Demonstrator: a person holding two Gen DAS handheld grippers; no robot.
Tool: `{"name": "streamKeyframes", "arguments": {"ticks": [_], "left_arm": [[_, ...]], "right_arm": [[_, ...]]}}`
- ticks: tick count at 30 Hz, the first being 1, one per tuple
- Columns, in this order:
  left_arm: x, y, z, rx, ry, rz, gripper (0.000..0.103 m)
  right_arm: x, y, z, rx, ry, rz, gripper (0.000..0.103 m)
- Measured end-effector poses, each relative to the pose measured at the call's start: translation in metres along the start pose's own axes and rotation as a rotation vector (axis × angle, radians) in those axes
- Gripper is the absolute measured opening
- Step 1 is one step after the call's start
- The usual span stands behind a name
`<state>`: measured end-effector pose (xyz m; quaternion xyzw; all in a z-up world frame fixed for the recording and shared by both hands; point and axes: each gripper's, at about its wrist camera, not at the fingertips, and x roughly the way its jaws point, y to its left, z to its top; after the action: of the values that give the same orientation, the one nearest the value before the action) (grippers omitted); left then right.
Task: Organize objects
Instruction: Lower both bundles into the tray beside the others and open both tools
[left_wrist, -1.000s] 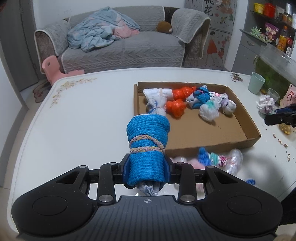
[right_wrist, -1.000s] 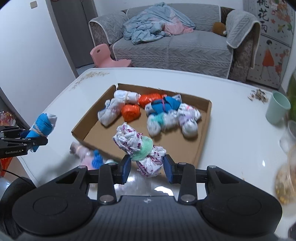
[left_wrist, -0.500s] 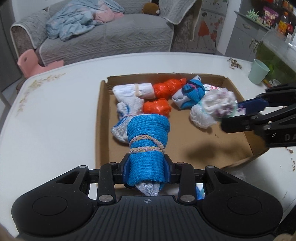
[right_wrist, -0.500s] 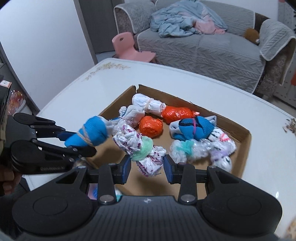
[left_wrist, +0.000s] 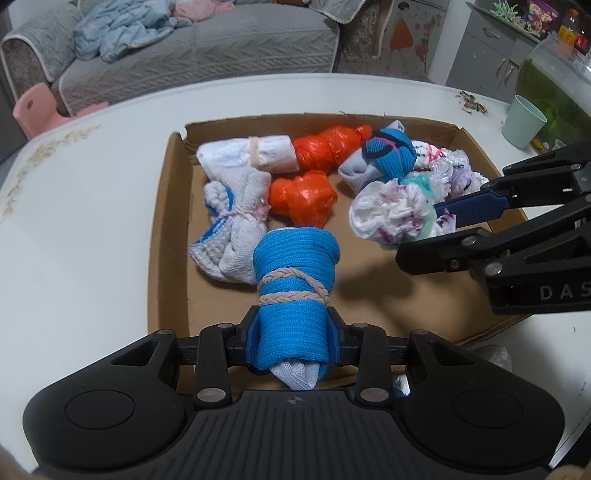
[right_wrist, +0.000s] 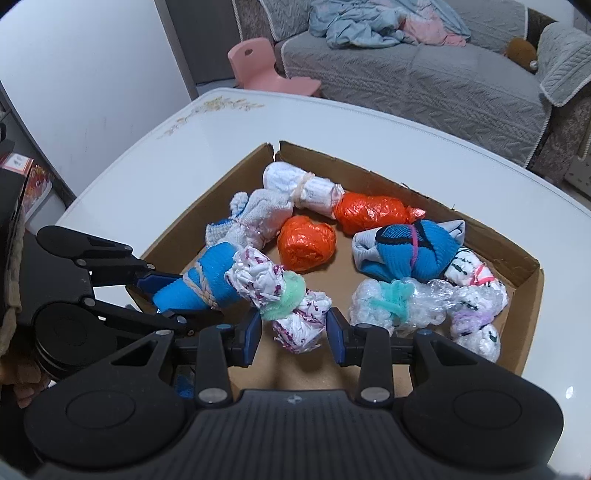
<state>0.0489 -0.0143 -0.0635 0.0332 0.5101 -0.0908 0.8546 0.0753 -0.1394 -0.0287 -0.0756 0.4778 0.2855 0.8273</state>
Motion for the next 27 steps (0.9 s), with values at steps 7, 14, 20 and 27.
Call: {"name": "streamKeyframes", "arguments": {"ticks": [7,14,20,27], "left_arm": [[0.01,0.004,0.002,-0.011,0.025,0.006,0.042],[0.018,0.016,0.009,-0.065,0.015,0.039,0.042],[0.024,0.018,0.008,-0.14,-0.019,0.079,0.042],[0.024,0.011,-0.003,-0.186,-0.089,0.139,0.044]], "right_arm": [[0.016,0.0,0.004,-0.008,0.024,-0.002,0.035],[0.031,-0.002,0.01,-0.014,0.032,-0.007,0.035],[0.044,-0.004,0.014,-0.019,0.029,-0.018,0.035],[0.054,-0.005,0.016,-0.01,0.023,-0.028,0.035]]}}
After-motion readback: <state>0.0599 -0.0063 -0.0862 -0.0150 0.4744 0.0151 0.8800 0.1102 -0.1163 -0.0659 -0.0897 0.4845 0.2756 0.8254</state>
